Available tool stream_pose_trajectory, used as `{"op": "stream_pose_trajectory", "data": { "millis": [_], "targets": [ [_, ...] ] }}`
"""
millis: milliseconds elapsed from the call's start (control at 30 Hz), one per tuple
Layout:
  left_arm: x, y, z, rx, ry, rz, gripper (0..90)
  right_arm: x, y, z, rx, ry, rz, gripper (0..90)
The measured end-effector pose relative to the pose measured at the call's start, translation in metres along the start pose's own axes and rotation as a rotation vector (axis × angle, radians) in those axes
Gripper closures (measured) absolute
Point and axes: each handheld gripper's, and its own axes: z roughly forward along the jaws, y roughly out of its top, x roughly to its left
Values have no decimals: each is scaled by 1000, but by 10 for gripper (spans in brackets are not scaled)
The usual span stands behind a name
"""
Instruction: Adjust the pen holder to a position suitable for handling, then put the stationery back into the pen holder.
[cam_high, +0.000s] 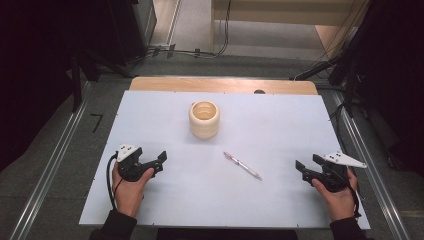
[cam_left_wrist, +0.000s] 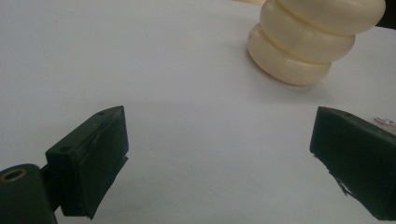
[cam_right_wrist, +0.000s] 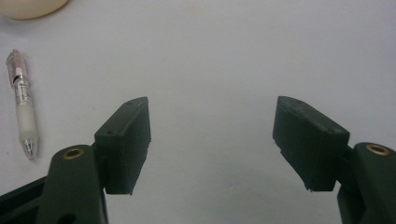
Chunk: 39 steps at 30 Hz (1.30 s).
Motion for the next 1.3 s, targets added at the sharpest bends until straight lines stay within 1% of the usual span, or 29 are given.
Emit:
{"op": "stream_pose_trajectory", "data": {
  "millis": [167, 233, 567, 800, 1300],
  "targets": [
    [-1, 0, 1, 5, -8, 8, 50, 1, 0, 2, 11, 3, -4, 265],
    [-1, 0, 1, 7, -10, 11, 50, 1, 0, 2, 12, 5, -16, 264],
    [-1, 0, 0, 4, -5, 17, 50, 3, 2, 3, 9, 11, -32, 261],
    [-2, 0, 0, 6, -7, 18, 50, 4, 1, 4, 18, 9, -40, 261],
    [-2, 1, 1, 4, -11, 24, 51, 12, 2, 6, 27, 14, -63, 261]
  ]
}}
